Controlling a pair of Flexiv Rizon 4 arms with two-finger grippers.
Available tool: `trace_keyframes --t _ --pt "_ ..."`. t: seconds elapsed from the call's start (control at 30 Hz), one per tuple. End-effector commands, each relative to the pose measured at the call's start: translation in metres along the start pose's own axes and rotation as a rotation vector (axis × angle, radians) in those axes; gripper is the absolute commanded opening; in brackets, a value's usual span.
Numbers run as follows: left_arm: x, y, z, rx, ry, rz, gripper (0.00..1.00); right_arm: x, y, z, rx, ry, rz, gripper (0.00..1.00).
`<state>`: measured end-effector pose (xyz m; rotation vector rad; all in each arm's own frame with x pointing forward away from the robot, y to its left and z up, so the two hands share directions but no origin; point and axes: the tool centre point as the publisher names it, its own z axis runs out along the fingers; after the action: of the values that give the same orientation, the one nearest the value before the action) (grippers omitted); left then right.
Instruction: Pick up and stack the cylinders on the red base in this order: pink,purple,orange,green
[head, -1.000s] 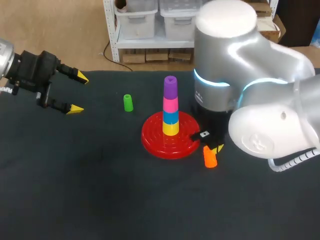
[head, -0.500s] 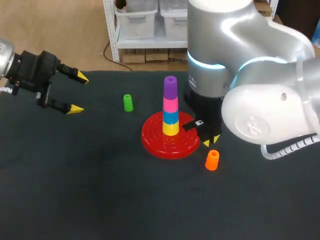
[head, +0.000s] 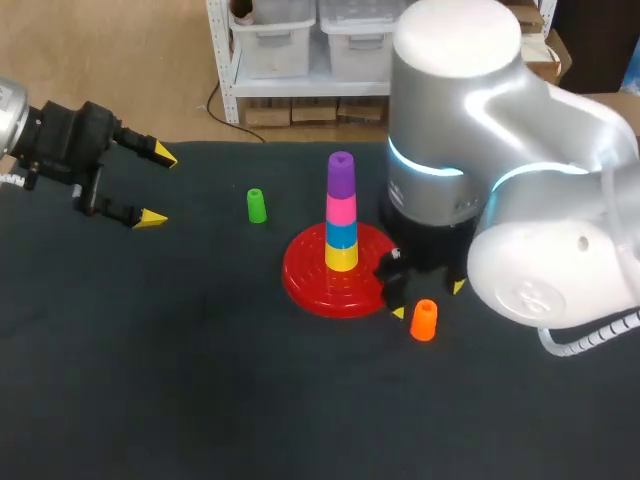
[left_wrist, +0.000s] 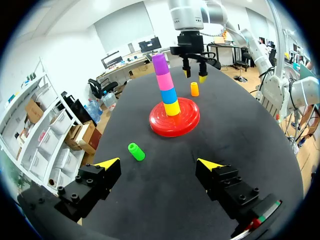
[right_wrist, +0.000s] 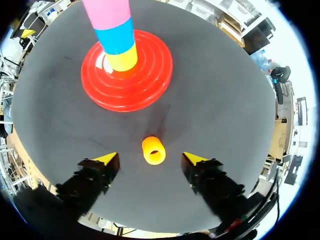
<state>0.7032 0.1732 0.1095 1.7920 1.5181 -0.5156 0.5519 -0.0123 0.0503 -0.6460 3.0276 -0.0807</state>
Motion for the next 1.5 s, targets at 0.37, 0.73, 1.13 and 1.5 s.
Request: trace_keyframes --t 0.37,0.73,1.13,1.5 --pt "0.001 -0.002 0.000 -0.005 -0.002 0.003 1.00 0.004 -0.003 0.017 -0.018 0.004 0.007 1.00" --pt "0.001 -0.002 0.000 -0.005 -0.002 0.003 1.00 0.004 -0.002 0.022 -0.022 -0.004 0.007 0.18" --pt "0.001 -0.002 0.000 -0.005 -0.002 0.003 1.00 0.005 -0.004 -0.005 0.023 -0.008 0.000 0.00" --pt "0.001 -0.002 0.000 -0.005 -0.002 0.003 1.00 -0.062 -0.053 -0.127 0.078 -0.165 -0.190 0.00"
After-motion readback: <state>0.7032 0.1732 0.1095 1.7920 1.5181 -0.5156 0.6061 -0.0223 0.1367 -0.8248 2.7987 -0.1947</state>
